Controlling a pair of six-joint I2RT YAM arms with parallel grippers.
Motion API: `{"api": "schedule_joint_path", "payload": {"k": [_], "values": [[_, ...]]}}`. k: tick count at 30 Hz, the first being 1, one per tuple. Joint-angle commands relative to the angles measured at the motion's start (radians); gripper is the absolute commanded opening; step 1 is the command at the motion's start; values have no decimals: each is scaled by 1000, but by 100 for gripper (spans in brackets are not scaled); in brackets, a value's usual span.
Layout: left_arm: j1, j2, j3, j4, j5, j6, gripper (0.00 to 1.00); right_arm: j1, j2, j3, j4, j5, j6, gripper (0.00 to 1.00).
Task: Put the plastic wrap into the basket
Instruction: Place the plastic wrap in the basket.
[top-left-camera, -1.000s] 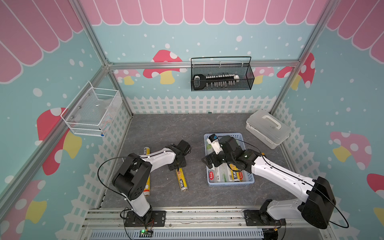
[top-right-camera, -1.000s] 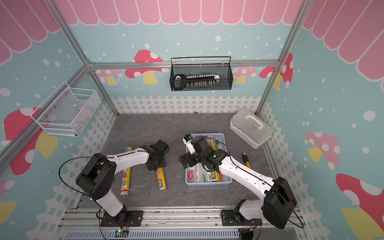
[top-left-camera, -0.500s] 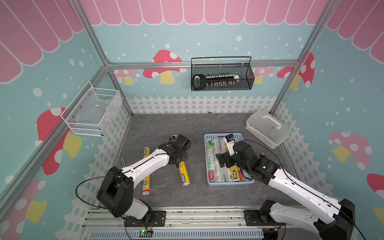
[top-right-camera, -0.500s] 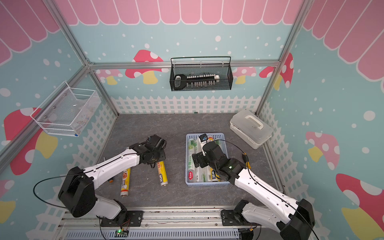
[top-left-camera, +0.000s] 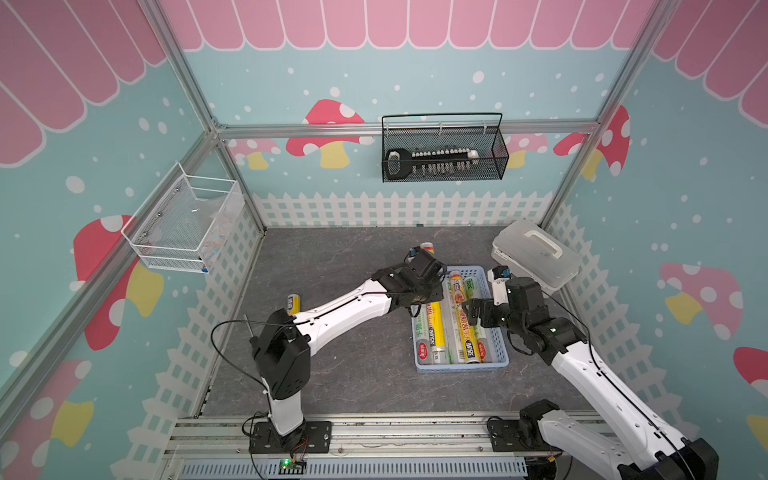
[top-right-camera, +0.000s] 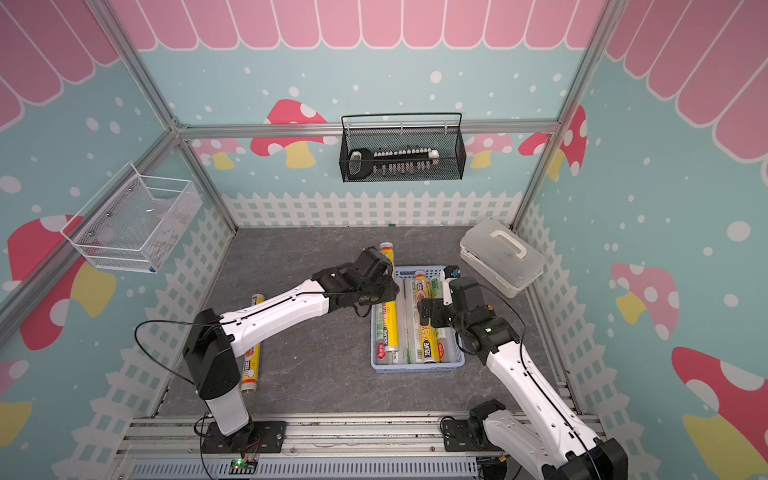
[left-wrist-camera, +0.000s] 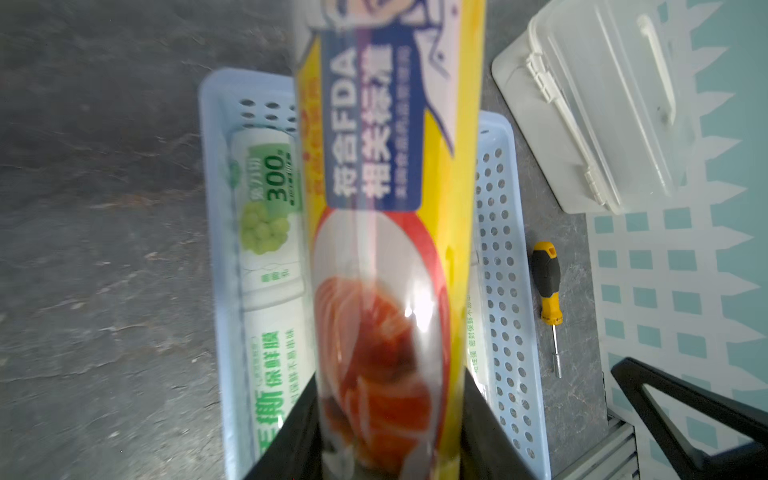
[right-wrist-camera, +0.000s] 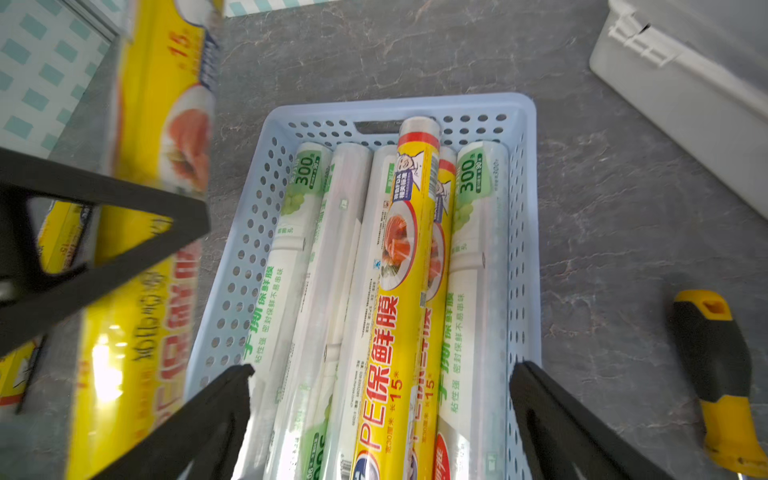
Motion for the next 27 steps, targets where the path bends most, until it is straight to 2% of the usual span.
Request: {"api": "schedule_joint_path", "payload": {"k": [1, 5, 13, 23, 27], "values": [[-12, 75, 60, -3, 69, -25, 3, -18, 2, -17, -57, -85, -5, 100], [-18, 143, 80, -4, 77, -48, 5, -19, -15, -36, -71, -86, -23, 100], [-18, 249, 150, -5, 121, -79, 15, -19, -28, -51, -77, -120, -30, 100], [-13, 261, 147, -31, 94, -87, 32, -19, -30, -75, -55, -141, -24, 99], [-12, 267, 144, -36, 98, -93, 34, -19, -38, -93, -53, -148, -21, 100]]}}
